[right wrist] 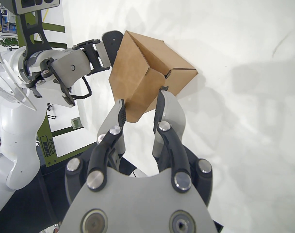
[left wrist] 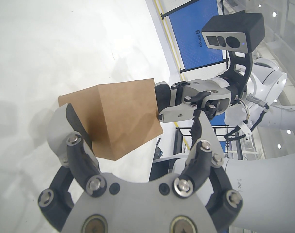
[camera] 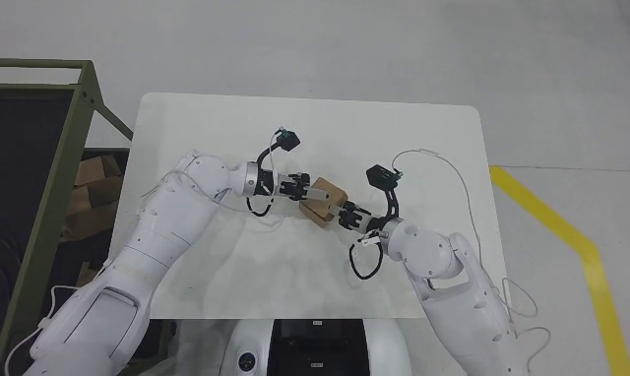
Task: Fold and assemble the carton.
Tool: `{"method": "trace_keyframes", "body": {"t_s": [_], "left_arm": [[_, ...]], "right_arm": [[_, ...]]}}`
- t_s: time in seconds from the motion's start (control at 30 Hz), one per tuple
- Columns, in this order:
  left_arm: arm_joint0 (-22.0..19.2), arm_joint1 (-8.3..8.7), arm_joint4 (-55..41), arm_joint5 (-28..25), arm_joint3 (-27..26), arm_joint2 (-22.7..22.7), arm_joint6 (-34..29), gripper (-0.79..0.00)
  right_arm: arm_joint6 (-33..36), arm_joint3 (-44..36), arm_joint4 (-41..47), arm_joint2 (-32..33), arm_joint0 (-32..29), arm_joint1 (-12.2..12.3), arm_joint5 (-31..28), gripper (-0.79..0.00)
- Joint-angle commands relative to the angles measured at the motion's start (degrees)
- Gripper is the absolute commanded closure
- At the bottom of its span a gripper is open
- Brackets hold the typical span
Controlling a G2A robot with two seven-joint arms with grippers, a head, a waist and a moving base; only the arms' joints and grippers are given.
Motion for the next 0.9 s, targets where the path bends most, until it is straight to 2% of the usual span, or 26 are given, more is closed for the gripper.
{"method": "trace_keyframes", "body": {"t_s": [0.0,0.43,0.87], "left_arm": [[-0.2,-0.08,0.1,0.0,0.2,0.3,0.1,-0.785],[-0.6,-0.21,0.3,0.2,0.9,0.9,1.4,-0.785],[-0.2,-0.16,1.5,1.6,1.4,1.4,1.9,-0.785]], "right_arm": [[0.0,0.1,-0.1,-0.2,0.2,0.1,0.2,-0.234],[-0.9,-5.7,-2.1,2.1,-3.5,1.1,2.1,-0.240],[-2.1,-12.2,-7.0,1.5,-5.8,1.8,4.7,-0.231]]}}
